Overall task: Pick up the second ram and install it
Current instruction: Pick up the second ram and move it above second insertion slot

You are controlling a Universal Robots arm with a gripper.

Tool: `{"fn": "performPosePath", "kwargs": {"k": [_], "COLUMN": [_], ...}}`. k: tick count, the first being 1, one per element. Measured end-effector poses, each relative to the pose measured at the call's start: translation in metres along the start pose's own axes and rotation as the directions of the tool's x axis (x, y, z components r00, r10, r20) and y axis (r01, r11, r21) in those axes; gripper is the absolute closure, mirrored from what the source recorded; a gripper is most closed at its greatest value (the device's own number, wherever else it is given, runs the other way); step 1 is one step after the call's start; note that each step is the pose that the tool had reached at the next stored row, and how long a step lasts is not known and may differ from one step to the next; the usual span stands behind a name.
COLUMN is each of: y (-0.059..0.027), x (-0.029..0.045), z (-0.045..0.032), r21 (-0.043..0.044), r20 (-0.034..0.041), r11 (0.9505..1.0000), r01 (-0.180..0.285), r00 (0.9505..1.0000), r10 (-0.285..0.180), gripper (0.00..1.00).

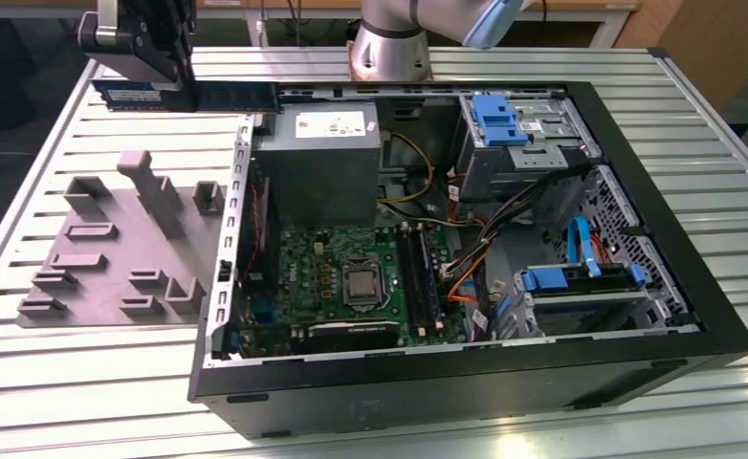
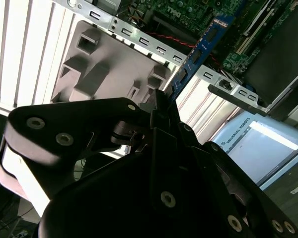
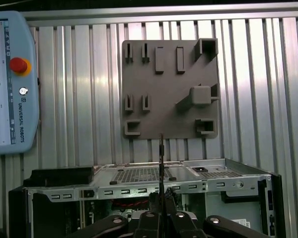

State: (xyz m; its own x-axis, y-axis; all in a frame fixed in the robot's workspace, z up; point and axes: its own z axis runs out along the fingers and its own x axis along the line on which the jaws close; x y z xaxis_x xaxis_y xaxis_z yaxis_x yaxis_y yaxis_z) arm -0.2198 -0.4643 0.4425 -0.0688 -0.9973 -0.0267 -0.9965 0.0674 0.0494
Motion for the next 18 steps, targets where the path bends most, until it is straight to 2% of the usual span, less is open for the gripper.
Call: {"fn": "performPosePath", "kwargs": {"k": [11, 18], "y": [-0.0036, -0.0099], "x": [-0.0003, -0.0007], "z": [-0.0002, -0.0005], "r21": [0.0000, 0.0000], "r20": [-0.0001, 0.0000], "r11": [1.0000, 1.0000], "r01": [0.000, 0.000], "r00": [1.0000, 1.0000], "r10": [0.000, 0.000], "gripper": [0.86, 0.86]}}
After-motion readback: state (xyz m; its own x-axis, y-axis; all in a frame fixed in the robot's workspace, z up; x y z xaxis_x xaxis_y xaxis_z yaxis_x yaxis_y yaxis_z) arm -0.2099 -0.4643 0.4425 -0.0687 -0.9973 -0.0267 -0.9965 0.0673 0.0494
